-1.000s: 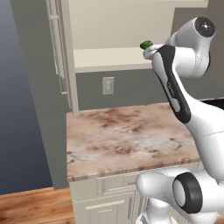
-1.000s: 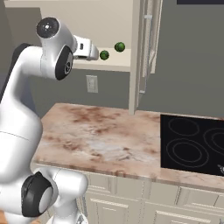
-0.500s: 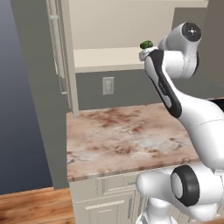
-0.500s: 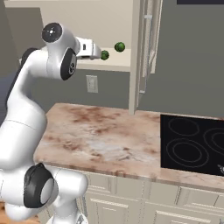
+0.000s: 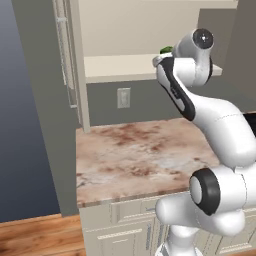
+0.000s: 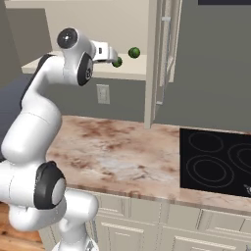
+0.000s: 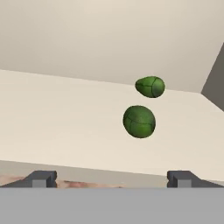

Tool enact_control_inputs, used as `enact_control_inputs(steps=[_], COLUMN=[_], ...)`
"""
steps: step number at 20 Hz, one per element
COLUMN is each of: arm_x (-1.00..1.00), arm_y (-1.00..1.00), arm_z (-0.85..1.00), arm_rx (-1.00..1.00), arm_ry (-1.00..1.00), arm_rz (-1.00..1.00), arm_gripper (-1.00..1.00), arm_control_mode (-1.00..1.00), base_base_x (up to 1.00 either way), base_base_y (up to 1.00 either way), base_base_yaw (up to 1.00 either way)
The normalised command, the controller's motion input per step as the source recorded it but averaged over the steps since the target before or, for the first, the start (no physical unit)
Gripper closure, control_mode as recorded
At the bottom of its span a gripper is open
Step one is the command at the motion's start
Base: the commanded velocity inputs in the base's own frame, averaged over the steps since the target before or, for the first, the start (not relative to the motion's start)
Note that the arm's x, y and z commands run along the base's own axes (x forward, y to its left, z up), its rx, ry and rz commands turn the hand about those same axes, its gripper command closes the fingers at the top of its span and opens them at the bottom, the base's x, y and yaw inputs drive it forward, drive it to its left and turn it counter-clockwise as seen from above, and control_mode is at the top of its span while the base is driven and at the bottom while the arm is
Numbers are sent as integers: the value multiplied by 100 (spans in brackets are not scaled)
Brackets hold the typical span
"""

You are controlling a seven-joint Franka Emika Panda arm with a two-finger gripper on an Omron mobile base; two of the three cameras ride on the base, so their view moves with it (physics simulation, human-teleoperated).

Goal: Pick the avocados from the cabinet and place them in one bowl. Pick the tomato from the sink and place it in the other bowl.

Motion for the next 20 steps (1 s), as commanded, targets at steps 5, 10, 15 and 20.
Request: enact_control_inputs(steps=[5,10,15,20], arm_x=[35,29,15,4], arm_y=[-5,-18,-23,-11], arm_z=[0,0,0,0], arm_rx=[0,0,7,9], arm_ry=[0,0,5,9], arm_rz=[-4,-6,-2,0], arm_gripper=[-100,-100,-100,-100], arm_control_mode=[-100,-100,-100,-100], base_base_x=[0,0,0,0], base_base_y=[0,0,0,0], base_base_yaw=[0,0,0,0])
